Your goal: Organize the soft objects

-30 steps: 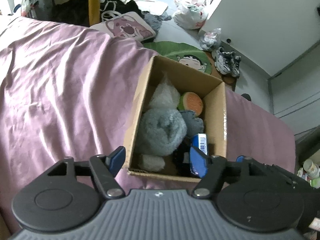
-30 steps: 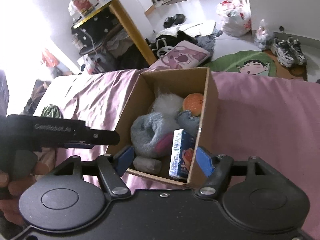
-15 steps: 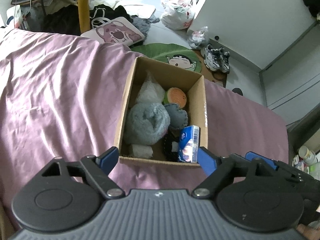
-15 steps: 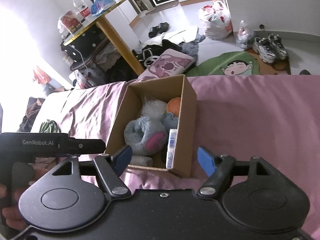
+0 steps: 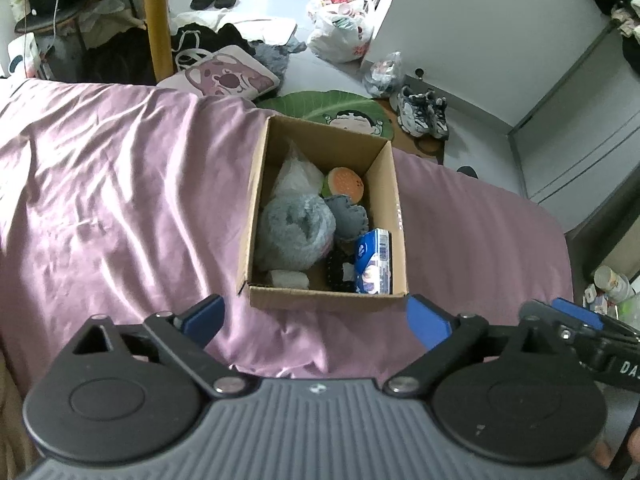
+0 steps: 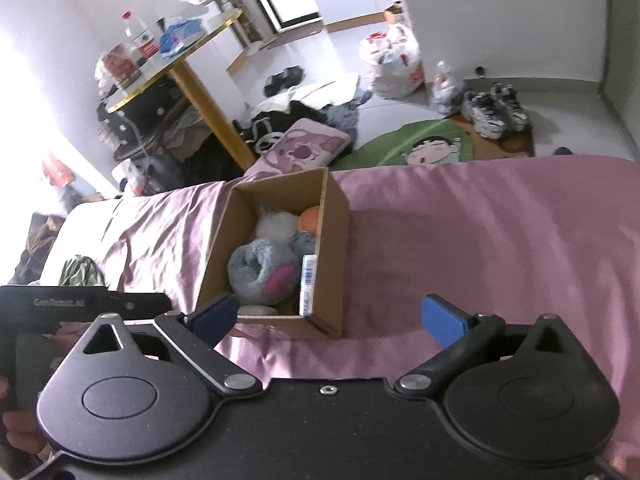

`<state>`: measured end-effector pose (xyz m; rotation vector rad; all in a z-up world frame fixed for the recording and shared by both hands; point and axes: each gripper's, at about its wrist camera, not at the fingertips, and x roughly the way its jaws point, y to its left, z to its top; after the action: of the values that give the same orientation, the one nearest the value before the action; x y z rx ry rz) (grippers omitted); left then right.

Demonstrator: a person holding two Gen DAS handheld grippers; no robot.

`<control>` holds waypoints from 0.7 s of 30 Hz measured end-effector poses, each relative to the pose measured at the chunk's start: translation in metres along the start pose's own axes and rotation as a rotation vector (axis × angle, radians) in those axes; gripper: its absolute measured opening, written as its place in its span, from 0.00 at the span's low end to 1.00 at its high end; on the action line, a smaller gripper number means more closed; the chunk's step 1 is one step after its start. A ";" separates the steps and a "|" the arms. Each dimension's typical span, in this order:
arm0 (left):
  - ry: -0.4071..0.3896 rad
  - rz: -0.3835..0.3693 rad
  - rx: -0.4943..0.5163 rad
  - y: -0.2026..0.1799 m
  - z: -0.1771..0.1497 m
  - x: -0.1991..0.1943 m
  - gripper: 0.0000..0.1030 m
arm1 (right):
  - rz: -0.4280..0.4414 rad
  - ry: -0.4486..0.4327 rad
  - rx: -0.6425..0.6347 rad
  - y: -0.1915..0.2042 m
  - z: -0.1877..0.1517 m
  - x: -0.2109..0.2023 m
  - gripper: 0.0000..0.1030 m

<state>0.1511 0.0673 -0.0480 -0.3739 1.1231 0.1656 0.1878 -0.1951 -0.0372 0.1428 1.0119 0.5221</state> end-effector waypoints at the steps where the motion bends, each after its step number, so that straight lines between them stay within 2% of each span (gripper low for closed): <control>1: -0.001 -0.001 0.007 0.000 -0.002 -0.003 0.95 | -0.010 -0.004 0.010 -0.002 -0.003 -0.005 1.00; 7: -0.019 -0.015 0.053 -0.003 -0.017 -0.021 0.96 | -0.070 -0.029 0.022 0.004 -0.016 -0.027 1.00; 21: -0.104 -0.029 0.133 -0.005 -0.055 -0.068 0.97 | -0.133 -0.118 0.067 0.010 -0.042 -0.078 1.00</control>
<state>0.0776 0.0458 -0.0067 -0.2603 1.0200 0.0831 0.1165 -0.2293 0.0044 0.1627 0.9167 0.3551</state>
